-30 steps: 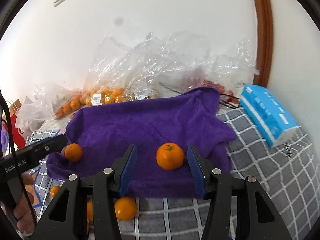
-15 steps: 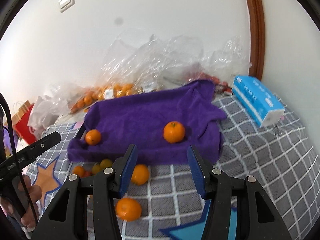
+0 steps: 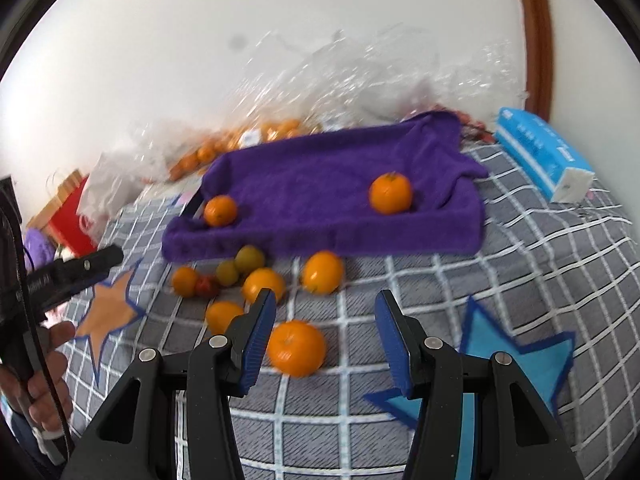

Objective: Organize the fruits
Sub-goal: 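Grasp another large orange with the right tool while the left tool grasps an orange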

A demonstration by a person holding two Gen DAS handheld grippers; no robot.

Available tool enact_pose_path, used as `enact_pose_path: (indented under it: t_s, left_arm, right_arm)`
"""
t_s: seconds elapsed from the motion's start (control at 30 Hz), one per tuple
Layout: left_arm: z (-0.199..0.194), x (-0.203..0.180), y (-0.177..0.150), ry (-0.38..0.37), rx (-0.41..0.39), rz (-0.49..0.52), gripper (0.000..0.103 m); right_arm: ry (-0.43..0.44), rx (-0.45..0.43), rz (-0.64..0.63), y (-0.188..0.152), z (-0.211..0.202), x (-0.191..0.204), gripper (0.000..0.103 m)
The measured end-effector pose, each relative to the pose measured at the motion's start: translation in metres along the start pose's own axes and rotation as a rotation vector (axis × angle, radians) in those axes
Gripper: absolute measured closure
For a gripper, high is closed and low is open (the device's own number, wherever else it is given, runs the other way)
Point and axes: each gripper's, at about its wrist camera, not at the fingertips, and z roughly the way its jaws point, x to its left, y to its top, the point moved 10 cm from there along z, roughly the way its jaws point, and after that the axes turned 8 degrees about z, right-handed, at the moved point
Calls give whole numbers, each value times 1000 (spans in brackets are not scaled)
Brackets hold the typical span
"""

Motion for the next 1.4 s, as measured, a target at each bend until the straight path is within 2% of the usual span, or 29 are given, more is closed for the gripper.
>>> enact_pose_path:
  t_s: [0.23,0.4,0.5,0.57,0.63,0.83,1.0,1.23,1.4]
  left_arm:
    - [13,11,-30,19,98,22,32]
    - [21,3,-34,-3,114,24,32]
    - [28,-11,-30,-42,123,32,32]
    - [33,-19,-27,-39,118,63,35]
    - [39,-26,-24,-37,119,81,45]
    - [57,-39,-16,-96,136,28,62]
    - [70,-38,-13,-77,154,8,73]
    - [59,-30,-14,-84,151,-12,73]
    - [52,-18,-24,10,174,52,72]
  right_arm:
    - [-12,54,-37,-23,26,10,51]
    - [-34,96,-56,-33,41,10,51]
    - [-74,93,-89,-35,45,7,63]
    - [-75,85,-103,-33,42,6,63]
    - [-78,62,-117,-31,36,3,63]
    - [-127,25,-128,-25,26,-23,63]
    - [-137,13,-89,-21,20,-43,63]
    - [-123,46,-45,-27,28,-50,63]
    - [-121,31,-50,-24,24,-48,63]
